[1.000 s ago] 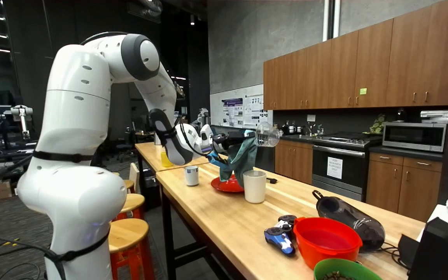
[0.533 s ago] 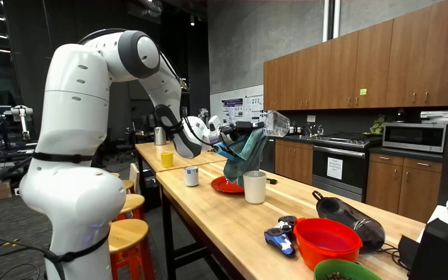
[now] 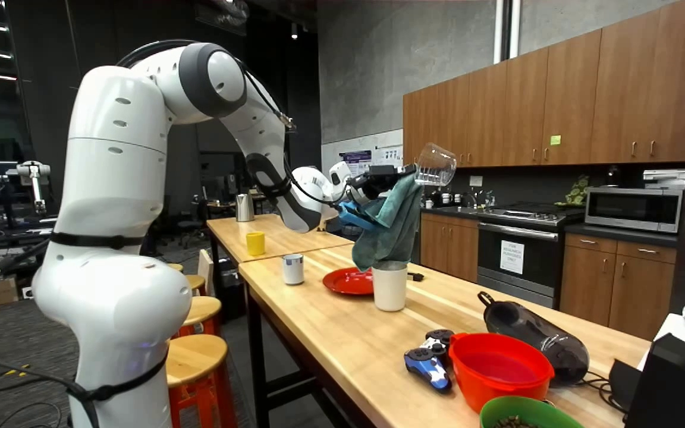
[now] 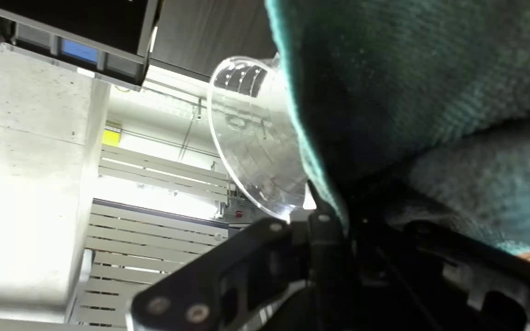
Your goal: Lay the blue cloth over the cup
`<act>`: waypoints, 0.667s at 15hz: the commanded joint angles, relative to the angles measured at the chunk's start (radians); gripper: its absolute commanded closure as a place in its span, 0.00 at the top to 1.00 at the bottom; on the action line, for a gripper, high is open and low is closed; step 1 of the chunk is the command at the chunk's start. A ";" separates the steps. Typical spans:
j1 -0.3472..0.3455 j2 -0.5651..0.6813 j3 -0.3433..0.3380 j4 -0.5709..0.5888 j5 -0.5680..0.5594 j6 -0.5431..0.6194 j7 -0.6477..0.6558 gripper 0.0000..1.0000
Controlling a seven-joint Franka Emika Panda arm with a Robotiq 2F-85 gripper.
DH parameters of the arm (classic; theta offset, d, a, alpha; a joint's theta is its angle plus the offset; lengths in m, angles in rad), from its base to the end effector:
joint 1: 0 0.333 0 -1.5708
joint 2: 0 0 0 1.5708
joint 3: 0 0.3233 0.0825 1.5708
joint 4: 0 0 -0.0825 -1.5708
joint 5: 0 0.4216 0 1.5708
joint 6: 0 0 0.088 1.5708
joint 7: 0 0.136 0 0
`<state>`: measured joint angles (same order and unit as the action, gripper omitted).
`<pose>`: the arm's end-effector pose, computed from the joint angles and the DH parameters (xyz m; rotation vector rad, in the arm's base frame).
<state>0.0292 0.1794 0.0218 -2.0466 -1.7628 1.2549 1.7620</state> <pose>0.5815 -0.1249 0.4428 1.0432 -0.7570 0.9238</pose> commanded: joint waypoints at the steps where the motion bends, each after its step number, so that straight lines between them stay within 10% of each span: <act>1: -0.026 -0.037 -0.025 0.015 -0.012 -0.070 -0.036 0.00; 10: -0.065 -0.080 -0.064 -0.011 -0.031 -0.174 -0.071 0.00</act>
<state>-0.0282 0.1209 -0.0427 -2.0267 -1.7639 1.0805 1.7337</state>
